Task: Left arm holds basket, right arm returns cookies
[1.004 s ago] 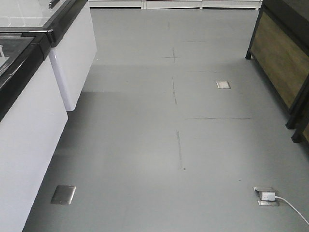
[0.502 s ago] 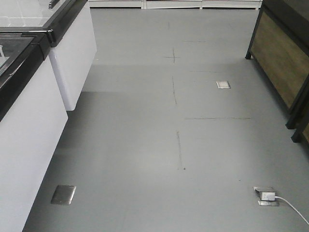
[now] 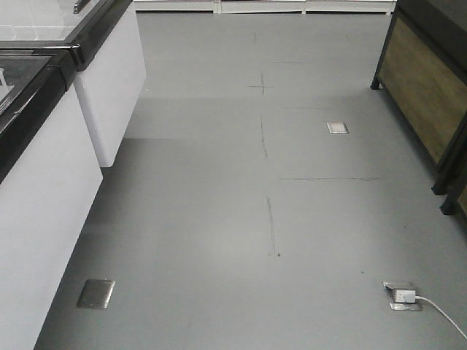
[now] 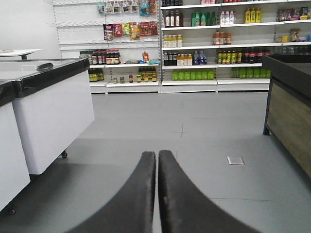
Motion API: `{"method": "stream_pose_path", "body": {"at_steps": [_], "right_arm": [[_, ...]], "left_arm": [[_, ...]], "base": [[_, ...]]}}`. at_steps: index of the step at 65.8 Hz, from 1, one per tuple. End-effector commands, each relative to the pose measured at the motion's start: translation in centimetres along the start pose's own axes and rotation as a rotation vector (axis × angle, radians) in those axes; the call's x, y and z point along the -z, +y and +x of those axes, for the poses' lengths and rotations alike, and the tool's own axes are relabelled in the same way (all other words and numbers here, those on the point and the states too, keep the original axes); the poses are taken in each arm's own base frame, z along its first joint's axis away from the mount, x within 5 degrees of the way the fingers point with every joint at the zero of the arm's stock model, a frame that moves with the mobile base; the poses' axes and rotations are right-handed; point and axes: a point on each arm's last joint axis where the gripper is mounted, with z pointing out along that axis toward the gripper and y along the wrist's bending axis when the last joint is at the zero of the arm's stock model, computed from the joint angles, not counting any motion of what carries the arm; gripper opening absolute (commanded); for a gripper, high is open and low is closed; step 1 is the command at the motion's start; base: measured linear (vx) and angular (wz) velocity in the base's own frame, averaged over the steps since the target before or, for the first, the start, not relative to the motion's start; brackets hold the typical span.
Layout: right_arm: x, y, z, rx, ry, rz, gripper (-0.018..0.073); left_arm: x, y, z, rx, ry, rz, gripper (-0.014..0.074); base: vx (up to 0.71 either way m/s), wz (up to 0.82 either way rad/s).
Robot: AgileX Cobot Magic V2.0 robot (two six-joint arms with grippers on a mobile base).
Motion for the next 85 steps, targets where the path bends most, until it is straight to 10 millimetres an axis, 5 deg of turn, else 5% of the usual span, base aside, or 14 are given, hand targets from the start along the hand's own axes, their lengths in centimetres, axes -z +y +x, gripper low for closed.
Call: {"method": "stream_pose_path", "body": {"at_steps": [1,49,85], "right_arm": [[0.1,0.0,-0.6,0.015,-0.079,0.001,-0.0006],[0.1,0.0,-0.6,0.015,-0.079,0.001,-0.0006],[0.1,0.0,-0.6,0.015,-0.079,0.001,-0.0006]], "left_arm": [[-0.8,-0.2,-2.6,-0.003,-0.046,0.007,-0.0006],[-2.4,-0.2,-2.6,-0.002,0.018,0.002,0.0029],[-2.4,-0.2,-2.6,0.015,0.017,0.003,0.0407]], "base": [[0.00,0.00],[0.00,0.00],[0.00,0.00]]}}
